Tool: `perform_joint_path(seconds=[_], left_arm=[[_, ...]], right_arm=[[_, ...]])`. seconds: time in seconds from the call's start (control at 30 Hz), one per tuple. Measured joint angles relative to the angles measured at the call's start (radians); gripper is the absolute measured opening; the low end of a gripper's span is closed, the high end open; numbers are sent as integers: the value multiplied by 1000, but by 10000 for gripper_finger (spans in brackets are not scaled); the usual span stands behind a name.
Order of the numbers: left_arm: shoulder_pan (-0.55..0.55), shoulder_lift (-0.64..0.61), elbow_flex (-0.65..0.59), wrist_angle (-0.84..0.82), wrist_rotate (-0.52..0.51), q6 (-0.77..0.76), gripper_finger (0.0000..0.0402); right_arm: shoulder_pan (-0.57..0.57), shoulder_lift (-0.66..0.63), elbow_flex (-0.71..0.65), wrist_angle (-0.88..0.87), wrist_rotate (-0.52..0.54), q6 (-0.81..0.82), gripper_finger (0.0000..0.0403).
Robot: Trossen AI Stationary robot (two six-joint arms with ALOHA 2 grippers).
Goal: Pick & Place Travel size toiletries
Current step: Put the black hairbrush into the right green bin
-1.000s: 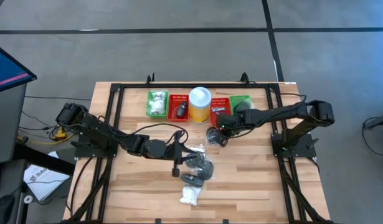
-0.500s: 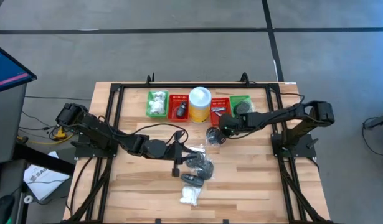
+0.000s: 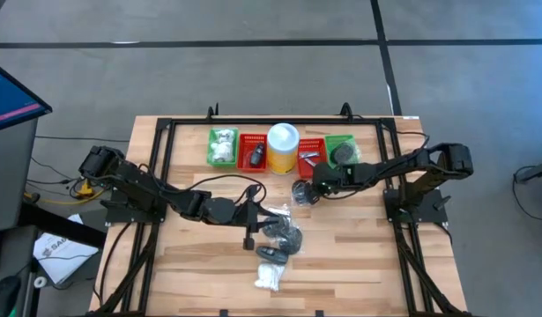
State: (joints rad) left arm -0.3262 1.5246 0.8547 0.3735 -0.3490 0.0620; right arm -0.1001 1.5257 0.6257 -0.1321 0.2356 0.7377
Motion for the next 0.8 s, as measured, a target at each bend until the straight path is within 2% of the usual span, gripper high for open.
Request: perform_joint_path(seconds=[0.8], left_arm=[[0,0,0,0,5,0,60]], right_arm=[[0,25,-16,69,1,15,71]])
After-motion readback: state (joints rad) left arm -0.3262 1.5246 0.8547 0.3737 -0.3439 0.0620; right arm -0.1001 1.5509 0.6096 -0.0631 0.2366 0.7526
